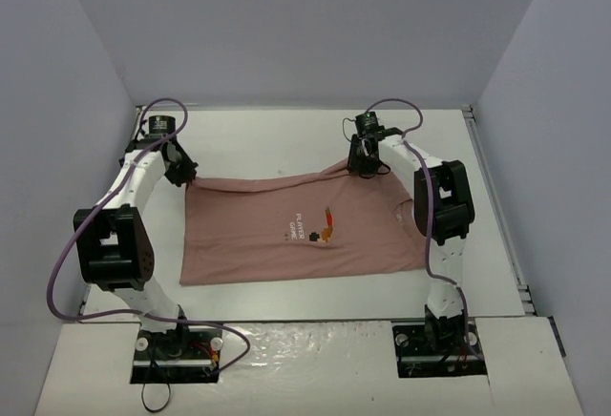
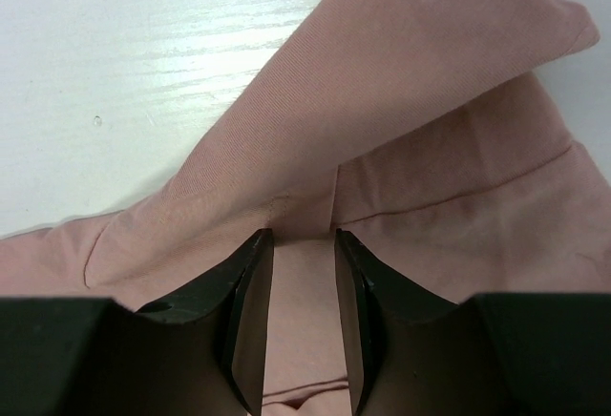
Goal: Fold and stack the t-shirts
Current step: Grap the side of the flattened tshirt furthest away from the robot with both arms
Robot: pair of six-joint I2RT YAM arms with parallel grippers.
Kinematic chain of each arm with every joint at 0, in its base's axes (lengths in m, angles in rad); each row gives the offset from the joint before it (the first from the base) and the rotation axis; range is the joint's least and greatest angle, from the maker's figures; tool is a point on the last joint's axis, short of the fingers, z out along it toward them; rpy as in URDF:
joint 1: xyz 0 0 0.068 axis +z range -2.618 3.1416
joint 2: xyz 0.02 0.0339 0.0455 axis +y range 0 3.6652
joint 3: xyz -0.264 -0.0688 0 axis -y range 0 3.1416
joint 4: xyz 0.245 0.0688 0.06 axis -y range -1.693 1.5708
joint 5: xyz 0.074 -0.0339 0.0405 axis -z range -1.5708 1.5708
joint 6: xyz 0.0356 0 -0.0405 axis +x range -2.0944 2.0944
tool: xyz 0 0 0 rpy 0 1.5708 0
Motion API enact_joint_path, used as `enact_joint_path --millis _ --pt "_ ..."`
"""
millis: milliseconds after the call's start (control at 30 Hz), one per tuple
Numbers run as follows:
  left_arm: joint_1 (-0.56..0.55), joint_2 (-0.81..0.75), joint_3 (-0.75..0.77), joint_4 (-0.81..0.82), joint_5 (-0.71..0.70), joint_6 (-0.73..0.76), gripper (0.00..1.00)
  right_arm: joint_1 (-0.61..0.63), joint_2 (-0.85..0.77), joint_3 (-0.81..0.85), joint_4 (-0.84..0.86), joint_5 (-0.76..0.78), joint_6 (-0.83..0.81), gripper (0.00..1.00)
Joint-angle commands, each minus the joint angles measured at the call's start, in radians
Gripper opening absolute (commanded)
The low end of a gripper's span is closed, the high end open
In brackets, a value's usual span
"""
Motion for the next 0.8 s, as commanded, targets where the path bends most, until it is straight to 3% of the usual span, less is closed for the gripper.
enact_joint_path --millis 0,200,433,767 --pt "-0.005 -0.013 0.014 0.017 -0.004 0.022 0.0 0.006 0.001 0.035 0.044 0.025 0.019 0.28" --pt "-0.003 -0.017 0.013 0.016 -0.008 0.03 0.0 0.006 -0.002 0.045 0.056 0.026 0.002 0.1" --pt "-0.003 -0.018 0.013 0.016 -0.003 0.029 0.0 0.004 -0.002 0.017 0.058 0.026 -0.002 0.0" --pt "-0.003 -0.031 0.016 0.016 -0.014 0.046 0.0 0.029 -0.14 -0.028 0.062 0.101 -0.011 0.0"
